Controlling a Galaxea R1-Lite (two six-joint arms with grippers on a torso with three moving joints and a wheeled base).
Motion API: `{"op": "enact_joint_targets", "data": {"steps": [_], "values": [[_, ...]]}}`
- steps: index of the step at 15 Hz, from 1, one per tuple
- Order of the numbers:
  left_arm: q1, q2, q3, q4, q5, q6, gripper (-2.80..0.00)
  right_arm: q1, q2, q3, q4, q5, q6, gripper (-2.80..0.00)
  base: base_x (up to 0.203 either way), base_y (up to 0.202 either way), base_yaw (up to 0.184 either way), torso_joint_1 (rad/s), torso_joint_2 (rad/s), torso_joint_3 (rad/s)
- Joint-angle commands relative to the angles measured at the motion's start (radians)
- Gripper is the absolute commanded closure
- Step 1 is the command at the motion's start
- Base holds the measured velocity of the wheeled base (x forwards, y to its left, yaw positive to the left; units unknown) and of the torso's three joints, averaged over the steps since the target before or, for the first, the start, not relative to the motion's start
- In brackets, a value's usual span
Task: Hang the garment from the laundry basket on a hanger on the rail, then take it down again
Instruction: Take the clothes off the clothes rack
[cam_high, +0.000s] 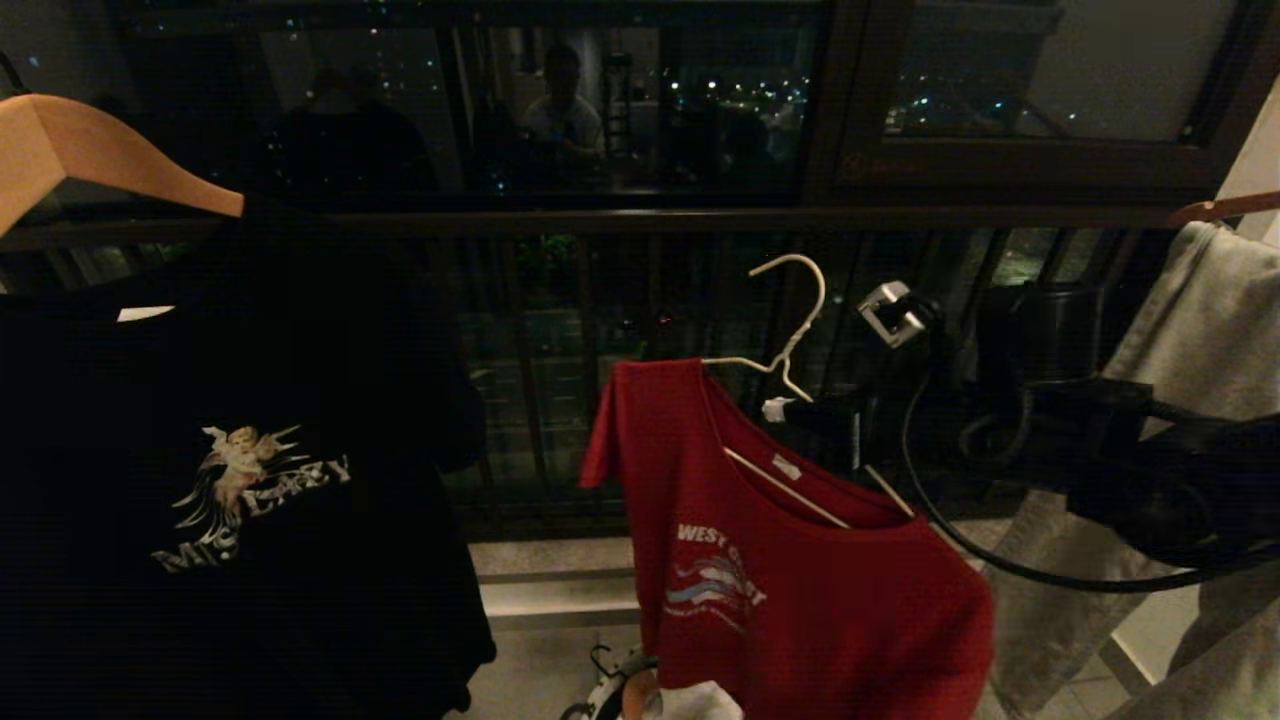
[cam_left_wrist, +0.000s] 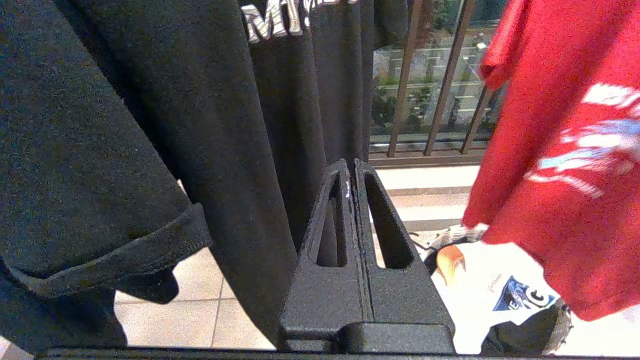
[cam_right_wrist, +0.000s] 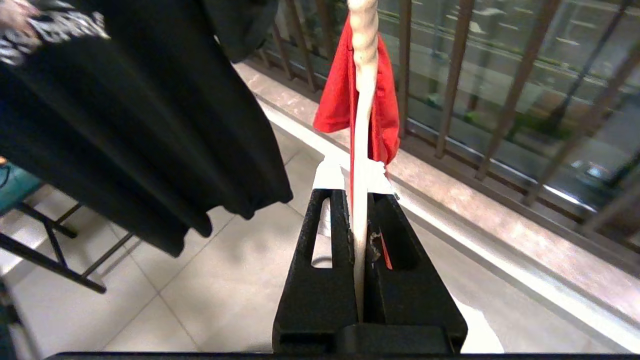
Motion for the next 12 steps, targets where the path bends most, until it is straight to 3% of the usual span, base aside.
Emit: {"op": "enact_joint_targets", "data": {"steps": [1, 7, 9, 12], "values": [[0.000, -0.001, 0.000, 0.000, 0.000, 0.001, 0.00, 0.002, 0.137, 0.019, -0.095, 0.027, -0.007, 0.00, 0.000, 0.000, 0.000, 0.000, 0.00, 0.000], [0.000, 0.000, -0.016, 0.002, -0.001, 0.008, 0.00, 0.005, 0.238, -0.021, -0.134, 0.066, -0.009, 0.00, 0.000, 0.000, 0.000, 0.000, 0.00, 0.000], [0.000, 0.044, -0.100, 0.013, -0.022, 0.006, 0.00, 0.005, 0.252, -0.019, -0.135, 0.066, -0.009, 0.00, 0.000, 0.000, 0.000, 0.000, 0.00, 0.000], [-0.022, 0.296, -0.262, 0.012, -0.070, 0.000, 0.00, 0.014, 0.275, -0.022, -0.137, 0.068, -0.014, 0.00, 0.000, 0.000, 0.000, 0.000, 0.00, 0.000]]}}
